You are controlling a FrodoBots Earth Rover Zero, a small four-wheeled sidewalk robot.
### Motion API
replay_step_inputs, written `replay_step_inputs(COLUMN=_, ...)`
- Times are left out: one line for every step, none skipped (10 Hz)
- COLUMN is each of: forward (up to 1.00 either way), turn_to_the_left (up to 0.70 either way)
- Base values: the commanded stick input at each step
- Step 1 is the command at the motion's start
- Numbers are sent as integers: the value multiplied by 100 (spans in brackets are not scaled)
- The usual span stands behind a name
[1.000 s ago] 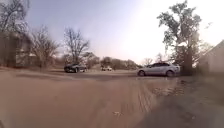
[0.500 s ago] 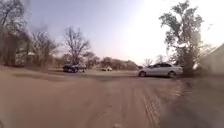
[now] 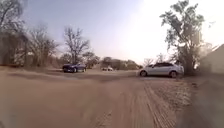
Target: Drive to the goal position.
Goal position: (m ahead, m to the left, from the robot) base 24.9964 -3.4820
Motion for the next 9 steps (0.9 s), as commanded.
replay_step_inputs(forward=70, turn_to_the_left=0)
replay_step_inputs(forward=70, turn_to_the_left=0)
replay_step_inputs(forward=70, turn_to_the_left=0)
replay_step_inputs(forward=70, turn_to_the_left=0)
replay_step_inputs(forward=70, turn_to_the_left=0)
replay_step_inputs(forward=70, turn_to_the_left=0)
replay_step_inputs(forward=70, turn_to_the_left=0)
replay_step_inputs(forward=70, turn_to_the_left=0)
replay_step_inputs(forward=70, turn_to_the_left=0)
